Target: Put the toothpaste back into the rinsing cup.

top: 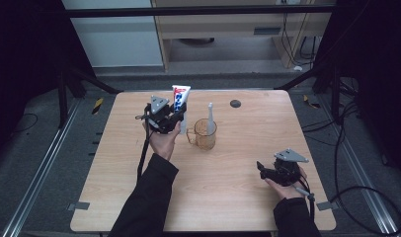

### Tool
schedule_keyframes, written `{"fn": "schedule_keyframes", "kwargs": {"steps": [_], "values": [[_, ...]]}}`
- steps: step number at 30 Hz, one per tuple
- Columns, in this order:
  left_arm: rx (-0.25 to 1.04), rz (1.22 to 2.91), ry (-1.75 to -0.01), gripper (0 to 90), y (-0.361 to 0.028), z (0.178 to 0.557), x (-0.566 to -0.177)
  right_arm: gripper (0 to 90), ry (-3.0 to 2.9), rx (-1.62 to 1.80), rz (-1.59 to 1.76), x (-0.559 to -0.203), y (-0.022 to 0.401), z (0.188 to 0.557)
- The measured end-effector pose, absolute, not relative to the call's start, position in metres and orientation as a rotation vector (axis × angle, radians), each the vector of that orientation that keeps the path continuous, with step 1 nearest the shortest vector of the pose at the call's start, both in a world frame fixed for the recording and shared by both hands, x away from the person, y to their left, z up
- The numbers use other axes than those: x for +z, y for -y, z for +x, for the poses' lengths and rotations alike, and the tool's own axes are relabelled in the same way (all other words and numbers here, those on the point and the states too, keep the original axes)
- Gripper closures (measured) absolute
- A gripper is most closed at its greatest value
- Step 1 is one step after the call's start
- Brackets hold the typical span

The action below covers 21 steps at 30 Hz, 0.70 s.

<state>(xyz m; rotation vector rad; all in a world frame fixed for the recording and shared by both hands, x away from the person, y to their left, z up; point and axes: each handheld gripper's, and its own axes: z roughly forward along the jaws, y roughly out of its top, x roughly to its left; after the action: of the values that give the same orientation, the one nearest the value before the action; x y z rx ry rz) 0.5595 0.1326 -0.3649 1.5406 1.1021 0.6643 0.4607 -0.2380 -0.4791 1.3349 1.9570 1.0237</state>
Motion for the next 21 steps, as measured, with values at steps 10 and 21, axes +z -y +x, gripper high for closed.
{"fn": "schedule_keyframes", "kwargs": {"steps": [10,21], "values": [[0.682,1.523,-1.080,67.7,-0.118,0.564,-0.361,20.2,-1.956,1.025,1.332,-0.480,0.238,0.461],[0.673,1.510,-1.058,67.7,-0.099,0.573,-0.361,20.1,-1.957,1.026,1.323,-0.480,0.238,0.461]]}}
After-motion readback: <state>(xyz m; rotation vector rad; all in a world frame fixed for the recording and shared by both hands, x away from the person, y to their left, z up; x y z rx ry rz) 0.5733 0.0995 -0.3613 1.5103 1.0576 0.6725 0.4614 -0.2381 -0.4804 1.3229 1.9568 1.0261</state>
